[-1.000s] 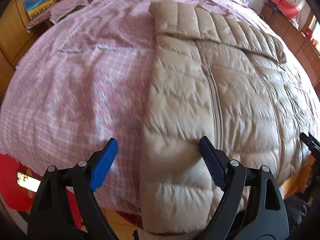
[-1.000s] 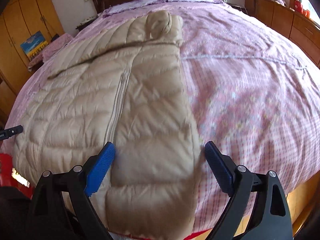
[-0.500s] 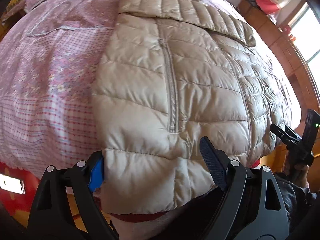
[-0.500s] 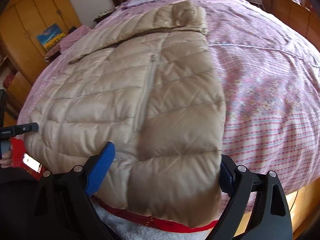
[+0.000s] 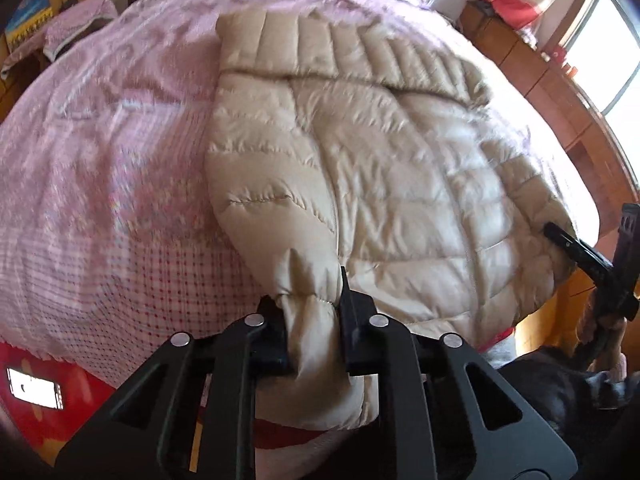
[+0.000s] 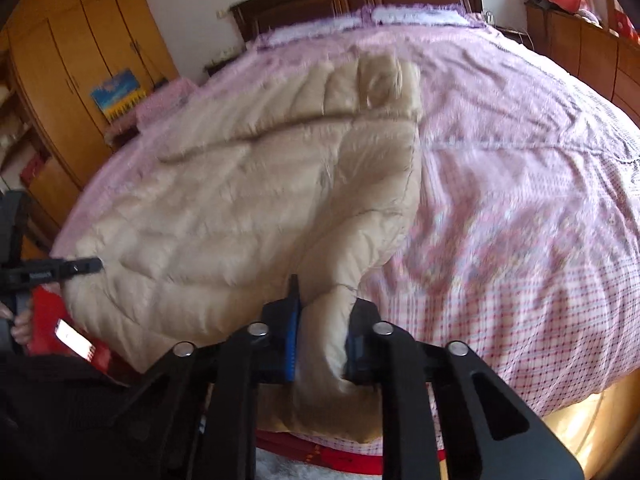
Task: Fold large clothes
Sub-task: 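Grasp the jacket hem with both grippers, then lift the hem with both grippers and fold it toward the collar, release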
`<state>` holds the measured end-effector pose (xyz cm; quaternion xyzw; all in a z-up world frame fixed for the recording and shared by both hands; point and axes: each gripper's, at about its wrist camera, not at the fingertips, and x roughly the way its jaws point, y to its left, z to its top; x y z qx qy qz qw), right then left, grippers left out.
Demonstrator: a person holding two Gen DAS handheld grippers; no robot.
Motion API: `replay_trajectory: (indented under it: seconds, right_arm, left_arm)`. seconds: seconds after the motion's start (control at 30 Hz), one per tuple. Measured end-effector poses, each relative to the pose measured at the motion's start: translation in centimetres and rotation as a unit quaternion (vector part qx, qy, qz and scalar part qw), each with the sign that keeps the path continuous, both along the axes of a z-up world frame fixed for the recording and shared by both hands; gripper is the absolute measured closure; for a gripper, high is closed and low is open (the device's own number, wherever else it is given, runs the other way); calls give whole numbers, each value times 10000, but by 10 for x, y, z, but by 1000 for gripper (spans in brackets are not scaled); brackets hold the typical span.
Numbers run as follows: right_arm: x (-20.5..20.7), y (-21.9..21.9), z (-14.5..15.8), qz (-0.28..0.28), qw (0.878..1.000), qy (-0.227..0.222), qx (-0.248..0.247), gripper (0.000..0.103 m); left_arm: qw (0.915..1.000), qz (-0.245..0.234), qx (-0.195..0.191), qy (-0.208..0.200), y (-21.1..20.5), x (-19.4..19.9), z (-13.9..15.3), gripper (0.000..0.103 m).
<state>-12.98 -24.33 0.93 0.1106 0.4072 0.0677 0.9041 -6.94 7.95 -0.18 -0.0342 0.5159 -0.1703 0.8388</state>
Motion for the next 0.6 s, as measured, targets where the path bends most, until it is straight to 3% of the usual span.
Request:
replay_trajectory:
  seconds: [0.37, 0.6]
  right_arm:
    - [-16, -9, 73, 49, 9948, -919, 434, 89]
    - [-14, -15, 110, 58, 9884, -1390, 614, 89]
  left_arm:
    - [9973, -75, -428, -585, 34, -18, 80, 88]
    - [9934, -11, -533, -1014, 47, -8, 125, 88]
